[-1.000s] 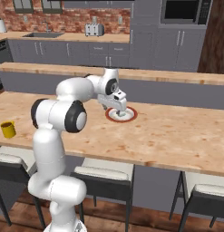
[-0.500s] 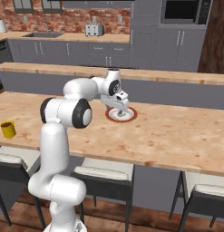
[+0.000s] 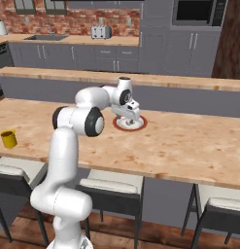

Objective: Pick up the marshmallow and place it in the cup of hot chocolate on the dining counter.

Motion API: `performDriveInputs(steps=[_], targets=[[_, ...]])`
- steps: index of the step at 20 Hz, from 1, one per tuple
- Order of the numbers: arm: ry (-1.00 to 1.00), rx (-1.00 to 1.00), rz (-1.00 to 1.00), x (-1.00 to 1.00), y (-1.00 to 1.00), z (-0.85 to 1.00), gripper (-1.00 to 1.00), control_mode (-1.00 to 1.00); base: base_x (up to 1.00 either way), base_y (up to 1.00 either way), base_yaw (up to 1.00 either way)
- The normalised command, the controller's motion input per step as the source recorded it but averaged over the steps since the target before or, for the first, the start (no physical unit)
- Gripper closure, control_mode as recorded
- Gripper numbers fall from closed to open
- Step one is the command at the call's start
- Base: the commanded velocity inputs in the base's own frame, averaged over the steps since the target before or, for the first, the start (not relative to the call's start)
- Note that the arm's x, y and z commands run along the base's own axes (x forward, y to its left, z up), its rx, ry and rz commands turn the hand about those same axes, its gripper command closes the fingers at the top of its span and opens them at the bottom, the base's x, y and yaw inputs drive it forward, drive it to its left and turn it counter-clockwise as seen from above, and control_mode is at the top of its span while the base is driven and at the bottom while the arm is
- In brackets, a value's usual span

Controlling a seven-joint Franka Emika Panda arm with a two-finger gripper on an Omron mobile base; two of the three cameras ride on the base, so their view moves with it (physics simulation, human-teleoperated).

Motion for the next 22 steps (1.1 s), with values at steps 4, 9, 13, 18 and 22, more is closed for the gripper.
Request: performDriveInputs(steps=[4,9,13,18,22], targets=[[0.00,0.00,0.00,0.34,0.00,-0.26,-1.00,-1.00,0.00,0.00,0.00],[0.00,0.00,0.00,0.31,0.00,-0.28,-1.00,-1.00,0.00,0.00,0.00],[-0.01,0.00,-0.02,0.23,0.00,-0.21,-1.00,-1.00,0.00,0.00,0.00],[0.00,0.00,-0.02,0.22,-0.01,-0.15,-1.00,-1.00,0.00,0.00,0.00],[0.00,0.00,-0.01,0.25,-0.03,-0.17,-1.00,-1.00,0.00,0.00,0.00]])
